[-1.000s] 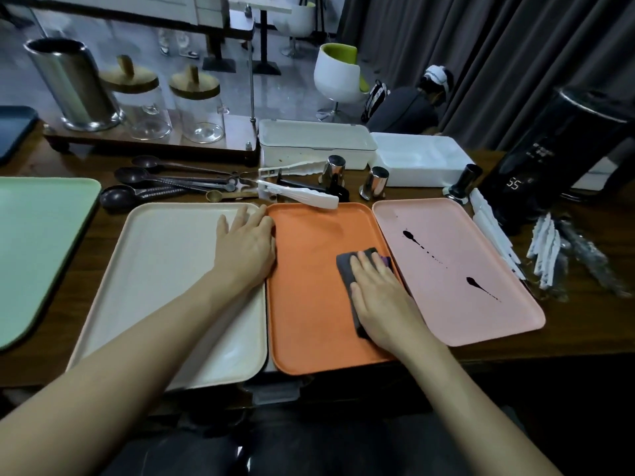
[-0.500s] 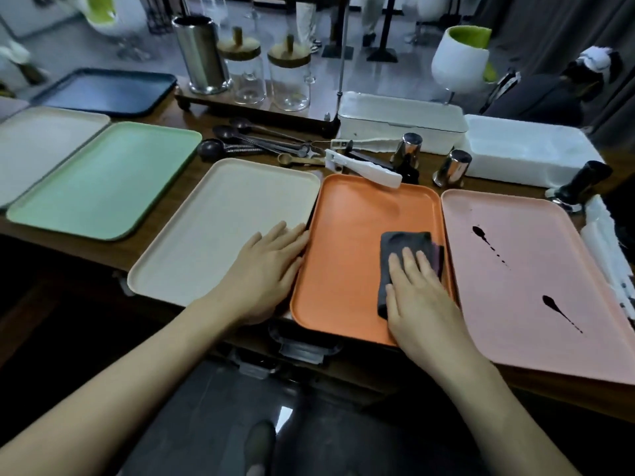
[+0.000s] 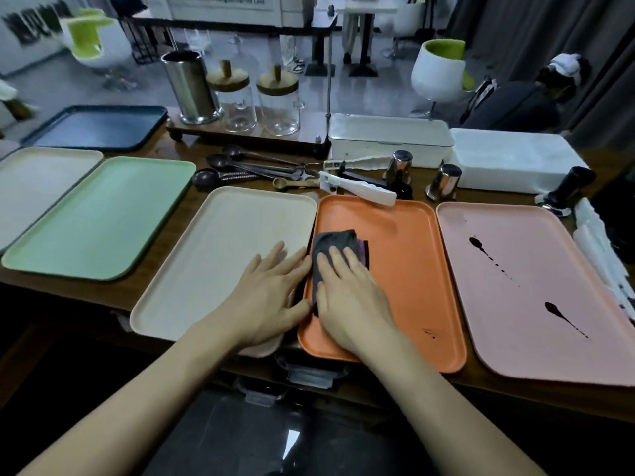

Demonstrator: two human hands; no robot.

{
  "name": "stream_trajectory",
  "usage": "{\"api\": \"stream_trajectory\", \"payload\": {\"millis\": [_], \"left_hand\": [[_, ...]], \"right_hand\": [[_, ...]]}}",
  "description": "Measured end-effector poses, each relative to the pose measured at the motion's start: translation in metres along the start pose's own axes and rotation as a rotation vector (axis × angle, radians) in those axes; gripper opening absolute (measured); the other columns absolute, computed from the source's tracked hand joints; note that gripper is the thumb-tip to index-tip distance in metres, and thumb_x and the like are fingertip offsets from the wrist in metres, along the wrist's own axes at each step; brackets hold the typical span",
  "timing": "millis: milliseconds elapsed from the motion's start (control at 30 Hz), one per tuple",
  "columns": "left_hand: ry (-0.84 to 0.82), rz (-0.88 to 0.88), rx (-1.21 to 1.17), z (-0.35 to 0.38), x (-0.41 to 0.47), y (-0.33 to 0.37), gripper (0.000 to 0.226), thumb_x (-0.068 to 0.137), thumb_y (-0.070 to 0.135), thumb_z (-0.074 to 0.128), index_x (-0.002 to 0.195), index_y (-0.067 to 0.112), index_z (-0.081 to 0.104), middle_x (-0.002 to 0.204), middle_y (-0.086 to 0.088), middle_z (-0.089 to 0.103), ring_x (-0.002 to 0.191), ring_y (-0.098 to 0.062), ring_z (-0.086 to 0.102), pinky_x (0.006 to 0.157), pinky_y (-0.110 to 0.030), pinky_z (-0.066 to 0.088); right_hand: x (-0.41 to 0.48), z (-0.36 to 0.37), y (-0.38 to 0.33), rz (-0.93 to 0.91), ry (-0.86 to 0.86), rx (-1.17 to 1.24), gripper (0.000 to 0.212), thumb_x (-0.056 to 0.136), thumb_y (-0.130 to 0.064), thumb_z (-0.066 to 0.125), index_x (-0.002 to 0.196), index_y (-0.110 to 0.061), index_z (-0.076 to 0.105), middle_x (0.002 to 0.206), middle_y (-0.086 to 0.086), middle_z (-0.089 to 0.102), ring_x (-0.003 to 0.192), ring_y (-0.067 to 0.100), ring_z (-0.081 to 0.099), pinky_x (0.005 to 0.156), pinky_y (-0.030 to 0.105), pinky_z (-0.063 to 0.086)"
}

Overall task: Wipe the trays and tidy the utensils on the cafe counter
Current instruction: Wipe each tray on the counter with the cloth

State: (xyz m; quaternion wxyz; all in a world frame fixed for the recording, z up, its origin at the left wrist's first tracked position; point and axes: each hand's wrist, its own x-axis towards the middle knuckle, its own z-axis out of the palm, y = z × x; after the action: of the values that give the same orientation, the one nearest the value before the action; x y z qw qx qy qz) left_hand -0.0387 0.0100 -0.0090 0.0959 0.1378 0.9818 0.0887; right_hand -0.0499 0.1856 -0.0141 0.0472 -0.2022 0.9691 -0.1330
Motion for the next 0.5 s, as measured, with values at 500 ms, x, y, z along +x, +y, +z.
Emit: {"api": "stream_trajectory", "payload": {"millis": [500], "left_hand": [[0.131,0.071,0.060,0.009,0.004,0.001,0.082,0.086,0.055,0.036,0.157,0.015,0.032,0.169,-0.005,0.019,0.158,-0.029,-0.003,0.126,-0.054,0.006]], "right_hand": [[0.118,-0.012,0.012,0.222,0.077,-0.046,0.062,0.097,-0.032,0.034,0.157,-0.024,0.021,0.162,-0.002,0.026,0.145,0.026,0.021,0.108,0.048,0.028]]}}
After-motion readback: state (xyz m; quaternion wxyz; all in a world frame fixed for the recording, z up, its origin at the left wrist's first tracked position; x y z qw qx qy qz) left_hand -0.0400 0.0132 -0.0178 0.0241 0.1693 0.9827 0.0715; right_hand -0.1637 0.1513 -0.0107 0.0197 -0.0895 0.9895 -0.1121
